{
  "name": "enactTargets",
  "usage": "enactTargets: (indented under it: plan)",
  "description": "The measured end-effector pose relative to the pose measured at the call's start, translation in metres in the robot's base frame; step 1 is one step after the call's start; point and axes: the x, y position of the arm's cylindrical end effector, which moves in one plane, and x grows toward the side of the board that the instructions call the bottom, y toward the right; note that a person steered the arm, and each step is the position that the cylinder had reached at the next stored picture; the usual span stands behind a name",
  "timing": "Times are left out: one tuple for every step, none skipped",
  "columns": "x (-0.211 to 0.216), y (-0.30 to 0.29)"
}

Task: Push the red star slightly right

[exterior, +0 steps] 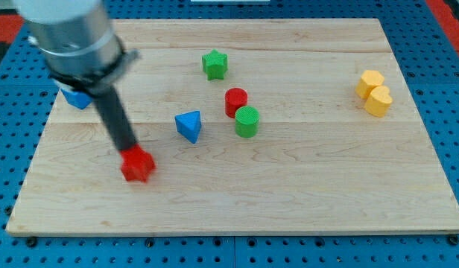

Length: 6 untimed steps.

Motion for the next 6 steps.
enactTargets:
  plan:
    - [0.009, 0.028]
    - [0.005, -0.025]
    - [0.012, -0.079]
    - [0.039, -0.046]
    - [0.042, 0.013]
    - [0.042, 0.047]
